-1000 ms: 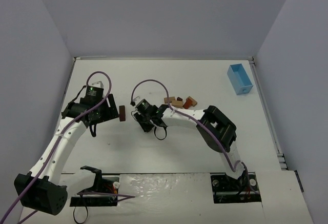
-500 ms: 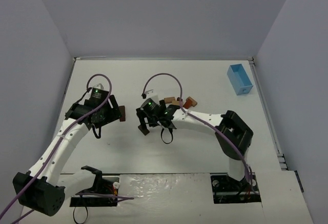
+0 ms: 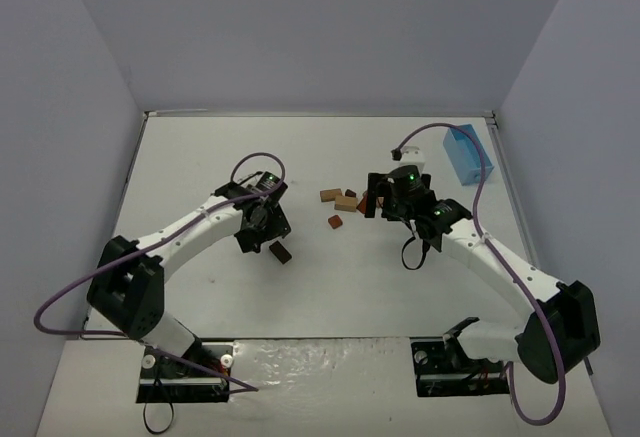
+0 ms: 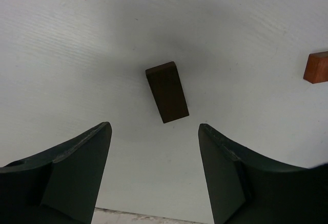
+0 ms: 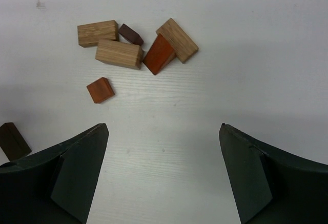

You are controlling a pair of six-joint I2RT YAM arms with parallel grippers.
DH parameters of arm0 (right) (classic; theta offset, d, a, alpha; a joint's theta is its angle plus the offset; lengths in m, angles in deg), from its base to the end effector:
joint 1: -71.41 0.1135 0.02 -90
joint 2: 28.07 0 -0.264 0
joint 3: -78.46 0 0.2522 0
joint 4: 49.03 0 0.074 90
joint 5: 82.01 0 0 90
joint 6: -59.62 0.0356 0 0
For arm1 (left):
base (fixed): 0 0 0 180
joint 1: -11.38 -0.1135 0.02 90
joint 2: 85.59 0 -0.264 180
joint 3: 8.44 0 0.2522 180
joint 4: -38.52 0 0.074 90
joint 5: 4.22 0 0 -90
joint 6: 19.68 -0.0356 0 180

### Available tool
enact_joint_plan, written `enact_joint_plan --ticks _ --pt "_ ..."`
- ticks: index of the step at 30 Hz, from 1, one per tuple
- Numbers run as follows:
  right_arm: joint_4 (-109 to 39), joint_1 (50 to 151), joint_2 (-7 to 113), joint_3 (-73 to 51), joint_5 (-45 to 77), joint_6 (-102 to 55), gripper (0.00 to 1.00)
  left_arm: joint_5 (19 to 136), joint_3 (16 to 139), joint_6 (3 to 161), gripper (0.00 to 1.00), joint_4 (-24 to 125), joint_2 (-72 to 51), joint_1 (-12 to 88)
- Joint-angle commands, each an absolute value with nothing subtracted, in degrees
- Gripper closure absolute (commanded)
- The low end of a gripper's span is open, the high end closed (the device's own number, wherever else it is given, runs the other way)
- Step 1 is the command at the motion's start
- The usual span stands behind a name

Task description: Build the wood block tower

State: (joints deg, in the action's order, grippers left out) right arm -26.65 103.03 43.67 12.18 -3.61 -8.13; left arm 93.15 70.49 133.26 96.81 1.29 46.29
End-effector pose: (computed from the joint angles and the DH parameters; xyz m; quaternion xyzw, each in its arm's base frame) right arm 0.2461 0.1431 0.2894 -0.0176 0.8535 0.1555 0.4971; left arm 0.2482 -0.1676 0.2422 -0.2493 0.9443 -0.1135 0.1824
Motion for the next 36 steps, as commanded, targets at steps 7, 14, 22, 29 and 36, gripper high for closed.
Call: enact_joint_plan --ticks 7,14,22,29,36 --pt "-26.8 98.2 36.3 17.1 2.7 -11.6 0.12 92.7 77.5 139.4 0.36 93.0 11.7 48.7" --pt "-26.9 98.0 35.1 17.8 3.2 -11.9 0.12 93.1 76.3 141.2 0.39 92.9 13.5 48.9" --pt "-26.9 98.0 33.9 18.7 3.7 -12.1 0.12 92.9 74.6 142.2 0.40 92.3 14.2 48.8" --pt "-26.9 98.0 33.5 19.2 3.9 -12.3 0.12 93.3 73.4 142.9 0.43 92.3 14.0 48.9" --pt "-27.0 98.0 33.6 19.4 4.0 -12.4 0.12 93.3 72.9 143.0 0.44 92.2 14.8 48.8"
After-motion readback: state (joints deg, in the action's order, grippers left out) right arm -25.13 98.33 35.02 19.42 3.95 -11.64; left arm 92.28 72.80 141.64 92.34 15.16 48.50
